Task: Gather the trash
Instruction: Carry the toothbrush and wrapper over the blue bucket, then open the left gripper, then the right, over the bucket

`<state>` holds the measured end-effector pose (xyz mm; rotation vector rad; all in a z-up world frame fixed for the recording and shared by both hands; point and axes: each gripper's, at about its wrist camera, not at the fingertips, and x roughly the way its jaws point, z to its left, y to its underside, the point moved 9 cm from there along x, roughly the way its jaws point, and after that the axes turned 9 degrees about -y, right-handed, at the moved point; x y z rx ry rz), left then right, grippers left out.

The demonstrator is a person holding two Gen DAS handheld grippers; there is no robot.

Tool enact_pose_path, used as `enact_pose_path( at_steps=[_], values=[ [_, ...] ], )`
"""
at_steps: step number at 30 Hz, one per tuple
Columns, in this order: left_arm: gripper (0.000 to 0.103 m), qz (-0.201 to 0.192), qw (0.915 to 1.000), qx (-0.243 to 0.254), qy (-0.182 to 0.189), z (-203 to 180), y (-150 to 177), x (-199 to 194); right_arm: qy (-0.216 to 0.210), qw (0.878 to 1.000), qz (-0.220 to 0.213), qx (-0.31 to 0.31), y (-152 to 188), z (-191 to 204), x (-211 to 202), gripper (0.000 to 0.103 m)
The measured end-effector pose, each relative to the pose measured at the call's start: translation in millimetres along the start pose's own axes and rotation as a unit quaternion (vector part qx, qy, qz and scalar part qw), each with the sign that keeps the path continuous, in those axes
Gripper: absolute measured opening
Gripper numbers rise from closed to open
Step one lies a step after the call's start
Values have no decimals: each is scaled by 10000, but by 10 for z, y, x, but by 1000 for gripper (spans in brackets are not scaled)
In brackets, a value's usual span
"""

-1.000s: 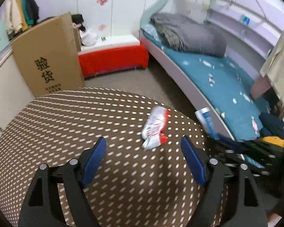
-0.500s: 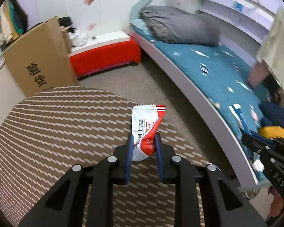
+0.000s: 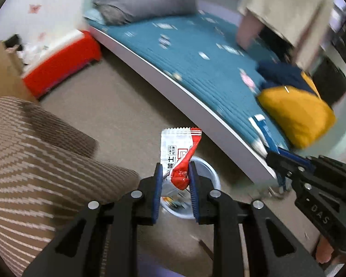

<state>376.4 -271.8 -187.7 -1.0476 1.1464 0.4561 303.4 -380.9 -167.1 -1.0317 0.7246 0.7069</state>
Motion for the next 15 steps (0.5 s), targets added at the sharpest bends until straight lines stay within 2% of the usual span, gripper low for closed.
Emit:
enact_pose_path(
  at_steps=[2,3,5,10,11,12,13,15],
  values=[
    [39,235,9993,286,53,-248,102,143,68,9999,59,147,123,-173,-8,11],
    [61,254,9992,313,-85,-278,146,188,89,9997,100,192,174,-238,-1,11],
    [63,173,9990,258,-315,-261,169,250,131,9993,164,317,273,-355,19,11],
    [63,233,9987,-17,-445,-51,197,224,-85,9991,261,334,333,-306,153,14],
    [63,210,9986,-74,-481,13,218,188,-95,9992,257,281,320,-270,180,24],
    [64,207,9984,-101,-512,57,229,177,-21,9993,276,244,302,-243,231,65],
    [67,202,9981,-123,-574,107,277,146,68,9992,251,304,292,-285,250,78],
    [68,175,9973,-142,-700,143,322,71,105,9990,16,429,272,-318,210,78]
  ],
)
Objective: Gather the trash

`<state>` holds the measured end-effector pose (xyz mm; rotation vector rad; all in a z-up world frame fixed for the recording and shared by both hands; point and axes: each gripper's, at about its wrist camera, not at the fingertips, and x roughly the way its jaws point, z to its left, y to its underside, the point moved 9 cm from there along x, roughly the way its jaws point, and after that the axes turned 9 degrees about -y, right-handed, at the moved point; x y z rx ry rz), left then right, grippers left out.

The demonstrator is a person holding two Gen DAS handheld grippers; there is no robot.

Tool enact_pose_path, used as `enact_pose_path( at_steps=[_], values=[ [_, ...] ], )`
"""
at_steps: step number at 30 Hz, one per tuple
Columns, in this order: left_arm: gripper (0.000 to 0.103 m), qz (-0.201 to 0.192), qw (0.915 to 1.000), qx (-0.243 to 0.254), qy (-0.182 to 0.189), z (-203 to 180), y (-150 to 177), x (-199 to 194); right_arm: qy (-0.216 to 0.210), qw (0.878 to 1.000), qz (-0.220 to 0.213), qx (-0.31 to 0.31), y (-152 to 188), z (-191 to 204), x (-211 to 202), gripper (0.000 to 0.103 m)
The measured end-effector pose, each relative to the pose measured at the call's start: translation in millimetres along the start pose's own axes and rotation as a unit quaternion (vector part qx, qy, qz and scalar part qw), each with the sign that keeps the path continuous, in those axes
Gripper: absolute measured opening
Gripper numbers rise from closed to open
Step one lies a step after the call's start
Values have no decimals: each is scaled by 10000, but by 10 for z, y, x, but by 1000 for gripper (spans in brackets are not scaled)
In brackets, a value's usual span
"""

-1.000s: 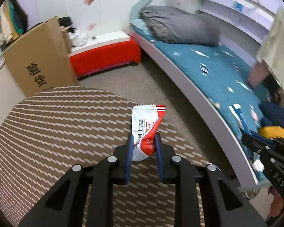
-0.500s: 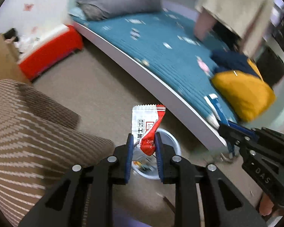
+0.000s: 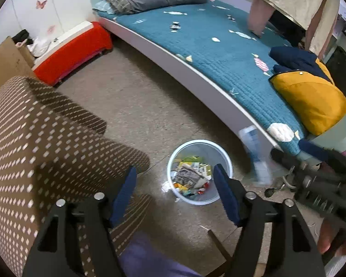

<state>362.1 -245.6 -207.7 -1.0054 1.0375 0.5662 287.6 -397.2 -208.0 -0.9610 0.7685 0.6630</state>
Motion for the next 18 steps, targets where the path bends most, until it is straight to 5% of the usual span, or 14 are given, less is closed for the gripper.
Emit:
enact_pose_path(
  at_steps=[10,18],
  values=[
    [75,-693,9971,-311,32,29,618,-835,-226,9969,-633,-406,517,308,-855,78],
    [78,-1997,9770,-676,-302,141,1204,-1943,-408,9803,-1649,-1008,1035,727,-1761,78]
  ],
)
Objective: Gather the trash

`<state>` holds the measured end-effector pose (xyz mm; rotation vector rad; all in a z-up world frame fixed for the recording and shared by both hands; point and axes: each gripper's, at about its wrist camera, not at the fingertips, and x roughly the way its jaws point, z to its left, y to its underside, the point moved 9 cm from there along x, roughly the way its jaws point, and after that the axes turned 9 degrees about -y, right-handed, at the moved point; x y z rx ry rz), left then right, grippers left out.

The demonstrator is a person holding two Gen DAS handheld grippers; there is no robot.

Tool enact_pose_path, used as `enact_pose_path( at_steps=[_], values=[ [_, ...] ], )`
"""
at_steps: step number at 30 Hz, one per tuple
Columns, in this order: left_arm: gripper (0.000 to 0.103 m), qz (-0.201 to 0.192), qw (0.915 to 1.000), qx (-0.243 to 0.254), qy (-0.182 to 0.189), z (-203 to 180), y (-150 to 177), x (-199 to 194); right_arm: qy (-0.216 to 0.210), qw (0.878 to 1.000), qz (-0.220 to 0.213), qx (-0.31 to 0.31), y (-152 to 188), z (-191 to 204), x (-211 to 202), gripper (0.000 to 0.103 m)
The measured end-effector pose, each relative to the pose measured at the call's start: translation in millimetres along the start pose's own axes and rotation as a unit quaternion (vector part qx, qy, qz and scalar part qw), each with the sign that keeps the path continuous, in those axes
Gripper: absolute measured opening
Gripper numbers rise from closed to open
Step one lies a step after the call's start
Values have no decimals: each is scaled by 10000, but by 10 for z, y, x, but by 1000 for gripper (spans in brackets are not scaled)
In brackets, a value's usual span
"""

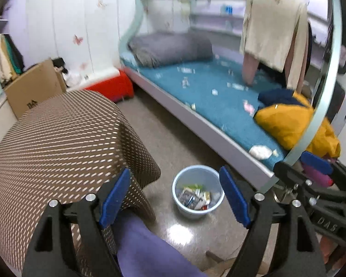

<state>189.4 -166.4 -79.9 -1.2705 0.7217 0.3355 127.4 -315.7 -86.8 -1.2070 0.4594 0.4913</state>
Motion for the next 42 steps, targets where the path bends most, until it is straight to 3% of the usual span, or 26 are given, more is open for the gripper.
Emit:
enact_pose_path(
  at_steps=[7,14,23,42],
  values=[
    [82,-871,9939,-437,-515,236,117,-879,-396,9945,-725,-641,48,531,-588,78],
    [84,-1373,9815,-744,-1107,376,254,-1351,-497,9860,-1218,-1025,100,803,-942,78],
    [84,-1545,9737,-887,-1423,422,393,-1589,-455,9815,-1448,-1166,217,834,-1130,78],
    [84,-1482,9724,-1020,-1485,472,535,-1577,-556,9816,-1350,-1228,328,844,-1129,78]
  ],
)
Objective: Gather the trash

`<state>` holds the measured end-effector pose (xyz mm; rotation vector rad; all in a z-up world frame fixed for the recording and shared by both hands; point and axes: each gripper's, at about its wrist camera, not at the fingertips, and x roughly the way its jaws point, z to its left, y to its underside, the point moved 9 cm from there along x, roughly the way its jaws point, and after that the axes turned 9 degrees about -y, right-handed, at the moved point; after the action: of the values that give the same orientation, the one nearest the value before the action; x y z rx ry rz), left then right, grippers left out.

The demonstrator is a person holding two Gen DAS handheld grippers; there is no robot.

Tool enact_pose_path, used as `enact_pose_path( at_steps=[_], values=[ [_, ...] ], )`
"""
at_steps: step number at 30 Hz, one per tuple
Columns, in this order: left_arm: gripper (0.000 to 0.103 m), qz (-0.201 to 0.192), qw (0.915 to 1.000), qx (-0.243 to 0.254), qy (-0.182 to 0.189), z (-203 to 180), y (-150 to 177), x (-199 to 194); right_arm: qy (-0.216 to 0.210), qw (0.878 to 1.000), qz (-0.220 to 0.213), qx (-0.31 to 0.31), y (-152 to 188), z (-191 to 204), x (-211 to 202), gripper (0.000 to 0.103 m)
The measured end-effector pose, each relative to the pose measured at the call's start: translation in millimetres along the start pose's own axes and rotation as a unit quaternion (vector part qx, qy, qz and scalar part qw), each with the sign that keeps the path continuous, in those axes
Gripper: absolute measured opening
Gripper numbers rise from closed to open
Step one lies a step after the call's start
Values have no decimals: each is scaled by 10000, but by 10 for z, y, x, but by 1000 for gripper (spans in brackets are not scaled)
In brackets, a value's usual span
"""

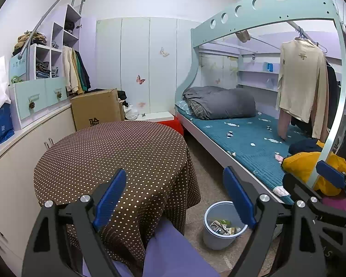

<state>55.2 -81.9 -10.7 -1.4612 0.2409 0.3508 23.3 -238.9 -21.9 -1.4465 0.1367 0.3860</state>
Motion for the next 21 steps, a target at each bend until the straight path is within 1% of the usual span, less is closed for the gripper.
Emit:
enact_pose_path(
  at_steps=[21],
  values=[
    [84,-68,9999,-90,-19,42,-6,-56,-33,10000,-59,-55,-17,42,-43,78]
  ],
)
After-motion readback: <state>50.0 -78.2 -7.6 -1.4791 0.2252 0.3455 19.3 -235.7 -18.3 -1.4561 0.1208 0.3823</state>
